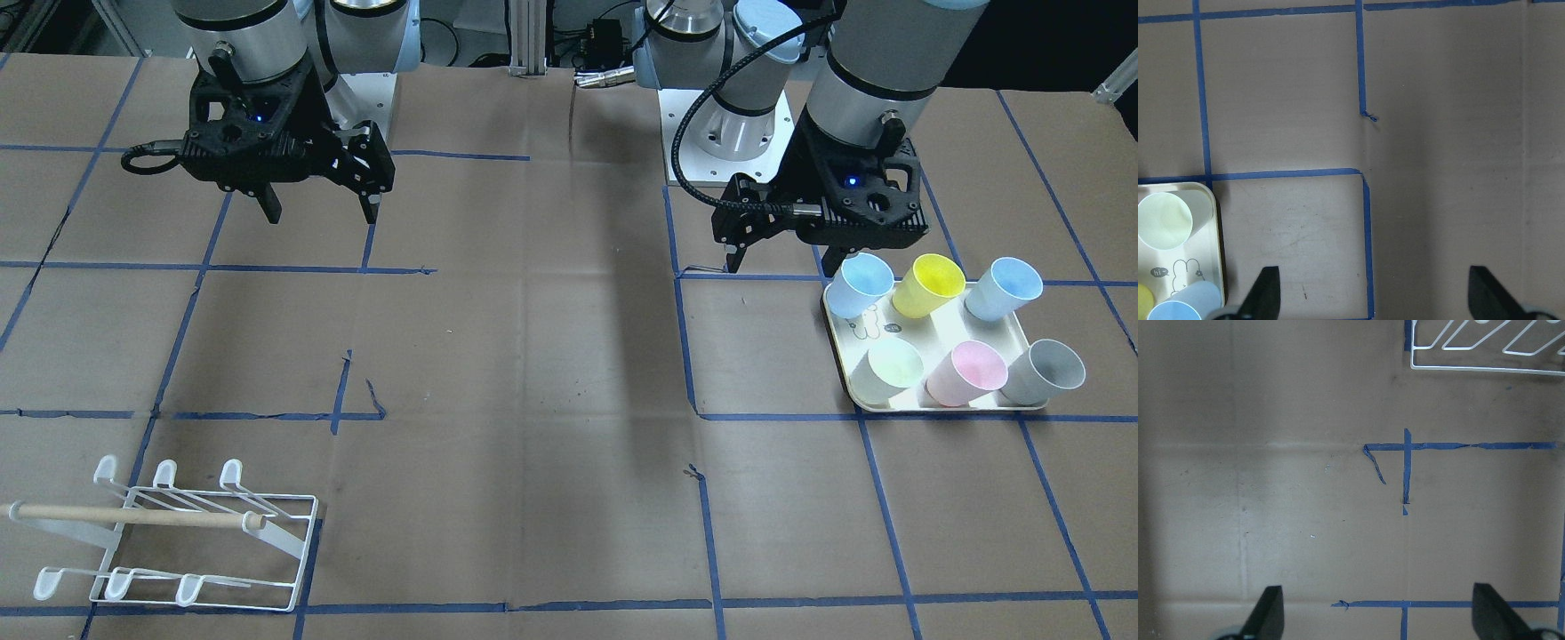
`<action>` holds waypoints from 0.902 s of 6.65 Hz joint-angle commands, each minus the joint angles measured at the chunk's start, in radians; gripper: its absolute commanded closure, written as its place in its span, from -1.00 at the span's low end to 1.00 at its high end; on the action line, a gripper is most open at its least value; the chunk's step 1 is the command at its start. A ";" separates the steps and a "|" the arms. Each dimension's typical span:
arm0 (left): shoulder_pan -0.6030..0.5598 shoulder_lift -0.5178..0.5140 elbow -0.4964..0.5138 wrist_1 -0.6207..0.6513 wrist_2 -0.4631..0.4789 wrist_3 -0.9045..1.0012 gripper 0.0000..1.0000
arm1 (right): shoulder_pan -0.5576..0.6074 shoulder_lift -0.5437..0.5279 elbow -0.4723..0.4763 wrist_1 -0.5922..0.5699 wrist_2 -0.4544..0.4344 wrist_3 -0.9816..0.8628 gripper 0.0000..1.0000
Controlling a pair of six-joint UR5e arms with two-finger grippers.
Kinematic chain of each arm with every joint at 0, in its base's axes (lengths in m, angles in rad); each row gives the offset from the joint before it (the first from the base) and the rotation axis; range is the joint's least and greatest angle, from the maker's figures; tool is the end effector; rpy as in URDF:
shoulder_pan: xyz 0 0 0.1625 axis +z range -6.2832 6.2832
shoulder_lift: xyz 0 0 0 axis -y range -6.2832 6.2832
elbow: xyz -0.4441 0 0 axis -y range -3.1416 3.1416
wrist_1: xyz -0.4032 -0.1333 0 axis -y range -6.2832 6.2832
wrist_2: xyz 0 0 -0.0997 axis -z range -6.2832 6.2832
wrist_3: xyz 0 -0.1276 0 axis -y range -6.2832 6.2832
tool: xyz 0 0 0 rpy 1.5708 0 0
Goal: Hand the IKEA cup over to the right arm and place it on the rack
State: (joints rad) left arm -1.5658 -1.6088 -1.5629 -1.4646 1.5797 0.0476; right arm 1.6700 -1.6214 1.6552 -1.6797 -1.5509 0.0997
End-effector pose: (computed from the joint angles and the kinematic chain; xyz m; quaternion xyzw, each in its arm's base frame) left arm -0.1295 -0.5297 0.4745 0.0211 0.9990 -0.0379 0.0054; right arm 0.1837 -0.4736 0.4727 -0.0001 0.9992 -0.0364 0.0136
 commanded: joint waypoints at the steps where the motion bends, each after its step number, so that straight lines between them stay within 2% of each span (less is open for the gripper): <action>1: 0.007 0.004 -0.023 0.004 -0.001 0.003 -0.99 | -0.001 0.000 0.000 0.000 0.002 0.000 -1.00; 3: 0.089 0.003 -0.028 0.012 -0.006 0.096 -0.99 | -0.001 0.000 0.000 -0.002 0.002 0.000 -1.00; 4: 0.175 0.001 -0.028 0.010 -0.006 0.179 -0.99 | -0.001 0.000 0.000 -0.002 0.002 0.000 -1.00; 6: 0.345 0.032 -0.093 0.010 -0.004 0.361 -0.99 | -0.001 0.000 0.000 -0.002 0.002 0.000 -1.00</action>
State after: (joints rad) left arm -1.3231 -1.5966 -1.6180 -1.4542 1.5751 0.3008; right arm 1.6690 -1.6214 1.6552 -1.6812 -1.5493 0.0997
